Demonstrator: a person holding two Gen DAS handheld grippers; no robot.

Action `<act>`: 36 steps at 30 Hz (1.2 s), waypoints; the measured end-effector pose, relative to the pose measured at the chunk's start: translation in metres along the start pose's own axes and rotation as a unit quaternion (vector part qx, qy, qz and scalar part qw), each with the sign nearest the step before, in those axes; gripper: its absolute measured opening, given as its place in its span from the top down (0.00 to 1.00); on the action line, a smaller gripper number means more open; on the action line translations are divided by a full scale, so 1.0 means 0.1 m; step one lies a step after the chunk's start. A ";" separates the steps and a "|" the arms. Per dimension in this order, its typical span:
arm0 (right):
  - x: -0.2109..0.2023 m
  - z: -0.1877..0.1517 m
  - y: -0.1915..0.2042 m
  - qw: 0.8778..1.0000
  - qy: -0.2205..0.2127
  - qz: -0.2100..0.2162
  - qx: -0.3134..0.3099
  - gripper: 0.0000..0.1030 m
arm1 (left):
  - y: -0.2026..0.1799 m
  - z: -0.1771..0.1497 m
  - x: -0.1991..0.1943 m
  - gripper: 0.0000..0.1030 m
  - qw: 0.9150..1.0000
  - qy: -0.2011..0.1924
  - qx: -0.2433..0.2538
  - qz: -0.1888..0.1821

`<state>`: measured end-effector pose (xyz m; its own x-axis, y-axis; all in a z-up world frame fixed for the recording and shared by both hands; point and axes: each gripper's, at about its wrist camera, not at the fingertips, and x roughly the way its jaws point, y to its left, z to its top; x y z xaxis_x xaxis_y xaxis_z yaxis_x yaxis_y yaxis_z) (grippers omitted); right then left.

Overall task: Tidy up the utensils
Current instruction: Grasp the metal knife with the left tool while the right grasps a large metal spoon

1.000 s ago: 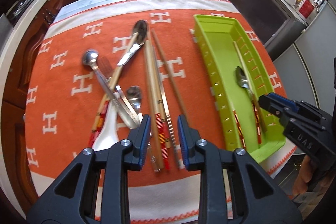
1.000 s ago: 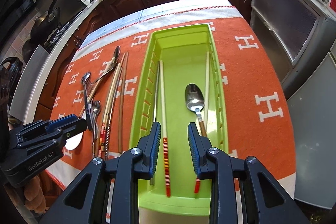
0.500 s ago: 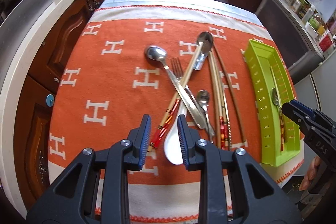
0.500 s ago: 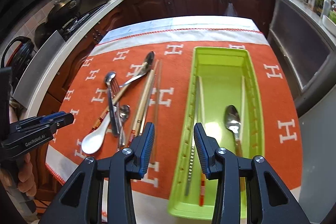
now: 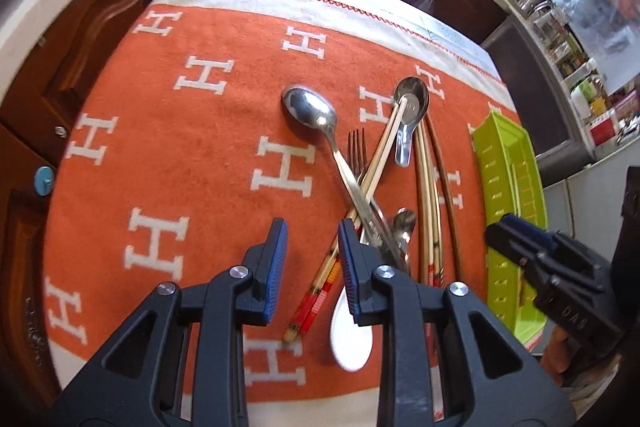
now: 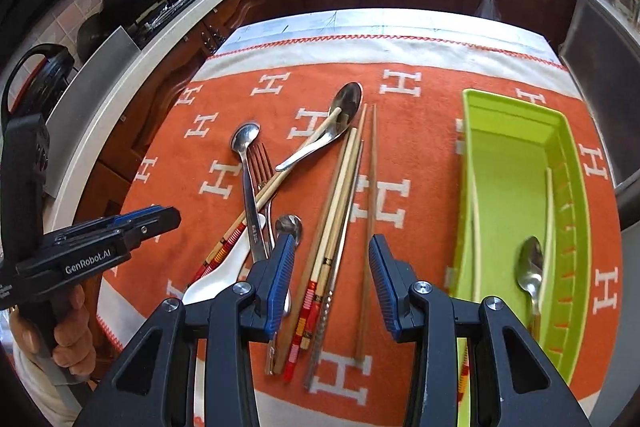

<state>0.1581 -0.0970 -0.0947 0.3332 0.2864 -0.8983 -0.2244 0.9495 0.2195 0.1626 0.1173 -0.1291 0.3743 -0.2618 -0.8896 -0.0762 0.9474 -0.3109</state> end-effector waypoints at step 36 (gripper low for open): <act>1.01 1.07 -0.32 0.997 -0.011 0.005 0.081 0.62 | 0.06 0.72 1.07 0.99 0.983 -0.038 -0.115 -0.135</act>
<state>0.2969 -0.0849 -0.1517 0.3521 0.2974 -0.8875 -0.0770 0.9542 0.2892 0.2691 0.1087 -0.2019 0.4765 -0.4753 -0.7396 -0.1679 0.7765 -0.6073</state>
